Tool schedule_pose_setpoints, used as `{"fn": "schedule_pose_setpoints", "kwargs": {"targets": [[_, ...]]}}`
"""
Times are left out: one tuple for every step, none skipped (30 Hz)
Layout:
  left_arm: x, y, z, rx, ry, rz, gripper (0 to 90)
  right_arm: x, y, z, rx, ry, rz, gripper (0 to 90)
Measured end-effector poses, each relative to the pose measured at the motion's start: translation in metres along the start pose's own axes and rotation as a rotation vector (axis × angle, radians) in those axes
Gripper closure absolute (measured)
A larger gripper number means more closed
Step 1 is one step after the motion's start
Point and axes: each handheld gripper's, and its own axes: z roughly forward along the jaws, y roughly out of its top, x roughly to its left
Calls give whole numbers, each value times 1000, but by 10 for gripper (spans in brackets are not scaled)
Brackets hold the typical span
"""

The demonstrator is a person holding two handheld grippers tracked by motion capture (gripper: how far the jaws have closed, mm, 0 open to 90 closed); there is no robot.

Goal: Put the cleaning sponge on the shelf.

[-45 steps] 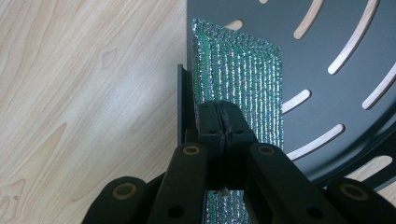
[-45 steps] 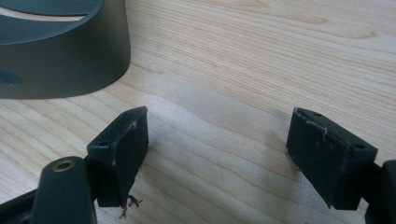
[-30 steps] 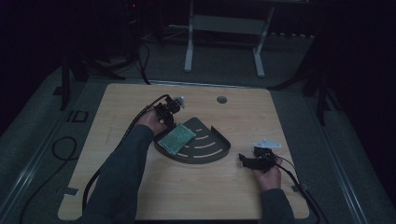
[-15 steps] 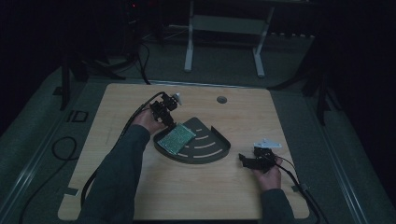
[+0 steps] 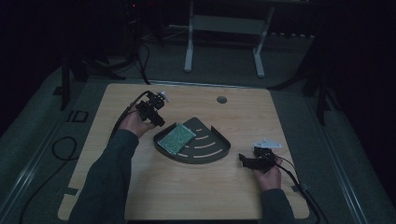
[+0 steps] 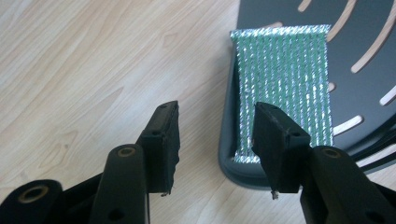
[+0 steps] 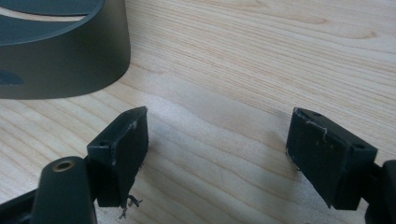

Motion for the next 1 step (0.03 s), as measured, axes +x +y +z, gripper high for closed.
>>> {"fn": "schedule_pose_setpoints", "kwargs": {"targets": [[0,0,0,0,0,0,519,0,0,0,1,0,0,205]]}}
